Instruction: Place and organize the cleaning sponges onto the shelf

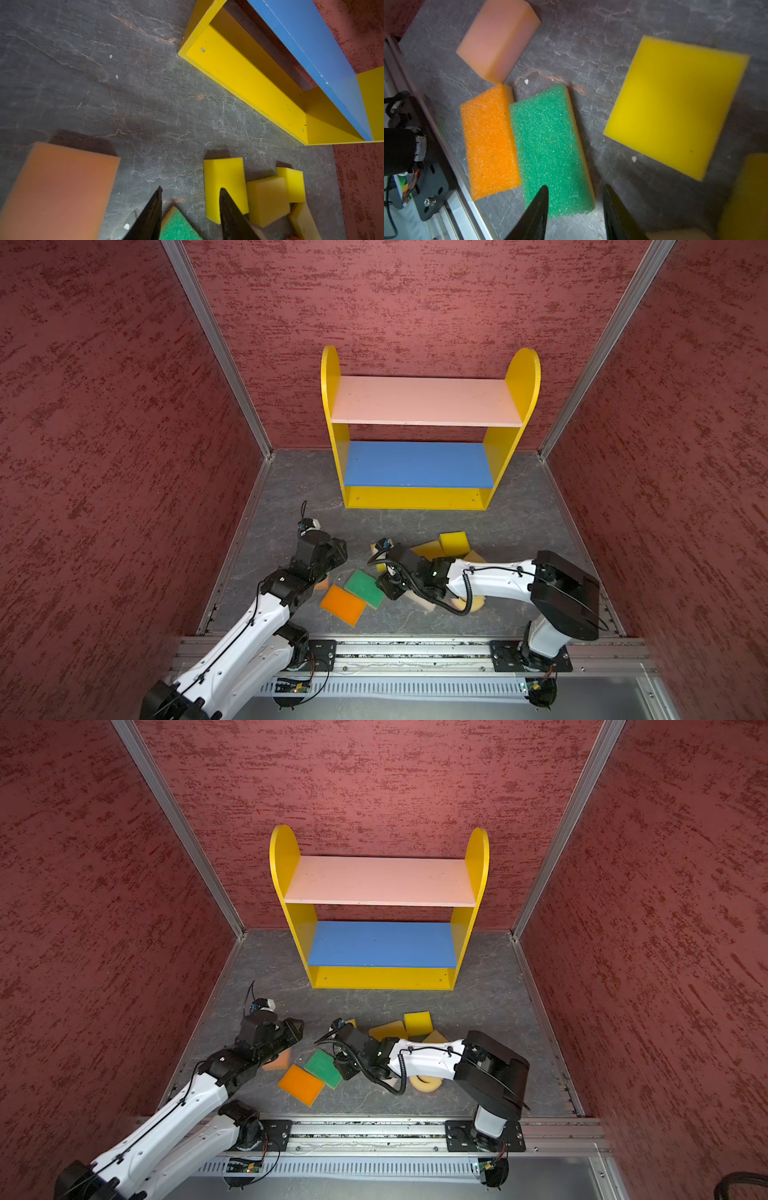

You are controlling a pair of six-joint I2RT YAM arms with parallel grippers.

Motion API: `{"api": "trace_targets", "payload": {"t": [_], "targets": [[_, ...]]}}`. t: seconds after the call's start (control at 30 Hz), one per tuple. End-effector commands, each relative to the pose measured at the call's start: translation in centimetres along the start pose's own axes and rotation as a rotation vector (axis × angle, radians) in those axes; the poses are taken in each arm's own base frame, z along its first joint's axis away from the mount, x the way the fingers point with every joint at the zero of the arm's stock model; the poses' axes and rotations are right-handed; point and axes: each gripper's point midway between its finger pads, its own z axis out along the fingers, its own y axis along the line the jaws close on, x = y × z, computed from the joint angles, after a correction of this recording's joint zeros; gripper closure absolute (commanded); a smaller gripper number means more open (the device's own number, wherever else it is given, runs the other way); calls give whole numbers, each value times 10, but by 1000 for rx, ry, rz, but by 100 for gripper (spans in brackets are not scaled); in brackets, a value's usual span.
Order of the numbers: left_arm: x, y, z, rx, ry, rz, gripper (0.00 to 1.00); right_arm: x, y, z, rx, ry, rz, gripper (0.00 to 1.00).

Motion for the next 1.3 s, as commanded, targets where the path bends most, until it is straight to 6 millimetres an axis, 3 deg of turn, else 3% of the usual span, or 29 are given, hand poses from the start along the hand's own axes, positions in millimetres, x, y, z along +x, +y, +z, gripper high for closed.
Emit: {"api": "trace_targets", "payload": {"t": [0.0,0.27,0.5,0.73,0.9,1.27], "targets": [[6,23,-8,-57,1,-17,52,-9,15,1,-54,-25,-19,53],[7,35,-13,-48,-32,-79,41,-5,12,9,-38,-6,1,52],[11,35,-5,-61,0,-64,35,-6,11,17,-44,-17,41,59],[0,26,0,-49,-4,-34,32,-9,14,27,-56,-18,72,56],[-3,19,7,-19,8,-40,31,-5,11,36,-40,2,79,62],[-7,8,22,14,63,-26,31,-15,-6,28,60,-44,115,100]]}}
